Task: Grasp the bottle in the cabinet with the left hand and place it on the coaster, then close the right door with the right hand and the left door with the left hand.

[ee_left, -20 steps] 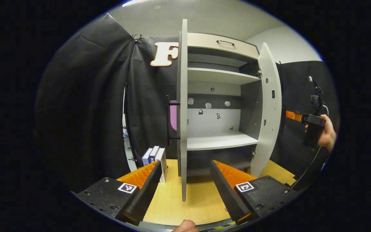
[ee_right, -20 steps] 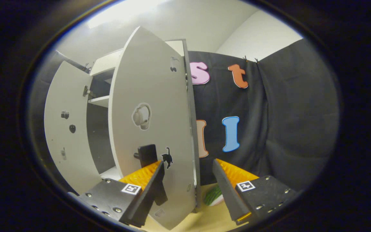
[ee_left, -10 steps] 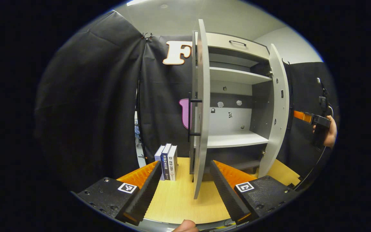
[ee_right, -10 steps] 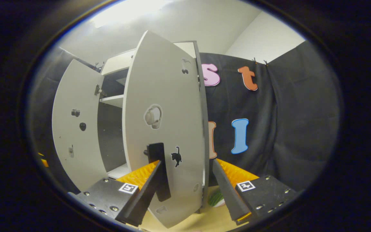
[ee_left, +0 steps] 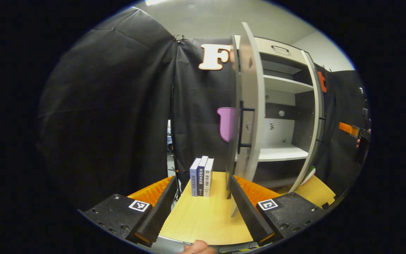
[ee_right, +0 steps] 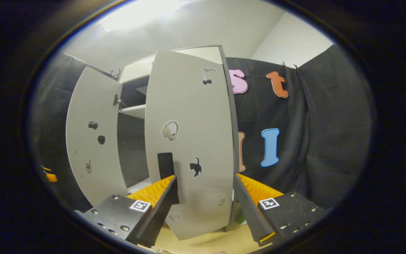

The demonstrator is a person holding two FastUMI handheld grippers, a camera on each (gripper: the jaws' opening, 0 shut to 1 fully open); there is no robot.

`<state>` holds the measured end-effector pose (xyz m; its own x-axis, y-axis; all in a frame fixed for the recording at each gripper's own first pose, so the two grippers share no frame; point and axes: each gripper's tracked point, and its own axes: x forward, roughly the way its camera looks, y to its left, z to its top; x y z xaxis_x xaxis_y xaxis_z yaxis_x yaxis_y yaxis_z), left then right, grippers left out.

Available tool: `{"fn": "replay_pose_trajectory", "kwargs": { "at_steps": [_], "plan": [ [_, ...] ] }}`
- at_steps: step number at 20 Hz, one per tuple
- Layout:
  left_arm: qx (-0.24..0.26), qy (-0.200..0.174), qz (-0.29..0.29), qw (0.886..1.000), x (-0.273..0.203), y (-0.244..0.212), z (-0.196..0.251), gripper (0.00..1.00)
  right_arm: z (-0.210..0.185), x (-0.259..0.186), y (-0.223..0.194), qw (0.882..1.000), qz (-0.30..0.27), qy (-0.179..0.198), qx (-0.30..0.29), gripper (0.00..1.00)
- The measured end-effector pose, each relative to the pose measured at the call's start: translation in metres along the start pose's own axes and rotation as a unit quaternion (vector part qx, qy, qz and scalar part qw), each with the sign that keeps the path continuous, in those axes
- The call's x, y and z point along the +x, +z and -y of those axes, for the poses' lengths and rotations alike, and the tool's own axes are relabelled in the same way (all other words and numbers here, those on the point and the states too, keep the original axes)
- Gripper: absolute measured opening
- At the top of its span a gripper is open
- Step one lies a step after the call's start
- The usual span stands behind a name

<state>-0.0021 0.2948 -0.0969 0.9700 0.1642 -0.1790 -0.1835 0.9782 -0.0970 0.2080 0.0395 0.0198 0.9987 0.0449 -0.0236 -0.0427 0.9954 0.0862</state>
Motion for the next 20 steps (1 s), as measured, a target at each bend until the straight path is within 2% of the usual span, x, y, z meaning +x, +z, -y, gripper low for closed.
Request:
{"fn": "replay_pose_trajectory", "kwargs": {
  "at_steps": [3, 6, 7, 9, 10, 11, 12, 13, 14, 15, 16, 17, 18, 19, 20],
  "plan": [
    [0.002, 0.013, 0.007, 1.000, 0.011, 0.004, -0.020, 0.96, -0.013, -0.029, -0.006, 0.999, -0.011, 0.040, -0.016, 0.96],
    [-0.022, 0.005, 0.013, 1.000, 0.032, 0.011, -0.024, 0.95, -0.016, -0.063, -0.007, 0.998, -0.014, 0.051, -0.032, 0.96],
    [-0.032, -0.001, 0.013, 0.999, 0.041, 0.012, -0.024, 0.91, -0.017, -0.076, -0.010, 0.998, -0.017, 0.049, -0.037, 0.96],
    [-0.039, -0.005, 0.014, 0.999, 0.061, 0.022, -0.026, 0.91, -0.025, -0.100, -0.017, 0.998, -0.028, 0.051, -0.041, 0.96],
    [-0.042, -0.003, 0.014, 0.999, 0.072, 0.027, -0.028, 0.95, -0.032, -0.115, -0.020, 0.997, -0.034, 0.060, -0.045, 0.92],
    [-0.046, -0.007, 0.016, 0.999, 0.083, 0.032, -0.023, 0.95, -0.038, -0.130, -0.022, 0.996, -0.034, 0.068, -0.049, 0.96],
    [-0.047, -0.014, 0.019, 0.999, 0.093, 0.038, -0.017, 0.96, -0.045, -0.144, -0.022, 0.995, -0.033, 0.077, -0.049, 0.93],
    [-0.044, -0.018, 0.023, 0.999, 0.102, 0.047, -0.013, 0.91, -0.050, -0.158, -0.024, 0.994, -0.032, 0.090, -0.048, 0.96],
    [-0.043, -0.022, 0.029, 0.998, 0.110, 0.055, -0.007, 0.91, -0.054, -0.173, -0.024, 0.994, -0.031, 0.096, -0.042, 0.96],
    [-0.041, -0.030, 0.032, 0.998, 0.118, 0.061, 0.000, 0.96, -0.053, -0.187, -0.026, 0.994, -0.032, 0.096, -0.034, 0.96],
    [-0.038, -0.033, 0.031, 0.998, 0.125, 0.063, 0.006, 0.91, -0.049, -0.200, -0.027, 0.995, -0.036, 0.092, -0.026, 0.96],
    [-0.032, -0.029, 0.031, 0.999, 0.129, 0.063, 0.008, 0.96, -0.043, -0.212, -0.030, 0.995, -0.041, 0.083, -0.022, 0.96],
    [-0.024, -0.019, 0.041, 0.999, 0.132, 0.069, 0.007, 0.91, -0.034, -0.224, -0.031, 0.996, -0.043, 0.071, -0.020, 0.96],
    [-0.017, -0.021, 0.052, 0.998, 0.133, 0.075, 0.013, 0.91, -0.026, -0.233, -0.030, 0.997, -0.045, 0.062, -0.018, 0.96],
    [-0.010, -0.032, 0.058, 0.998, 0.132, 0.078, 0.026, 1.00, -0.018, -0.243, -0.028, 0.997, -0.046, 0.054, -0.017, 0.96]
  ]
}}
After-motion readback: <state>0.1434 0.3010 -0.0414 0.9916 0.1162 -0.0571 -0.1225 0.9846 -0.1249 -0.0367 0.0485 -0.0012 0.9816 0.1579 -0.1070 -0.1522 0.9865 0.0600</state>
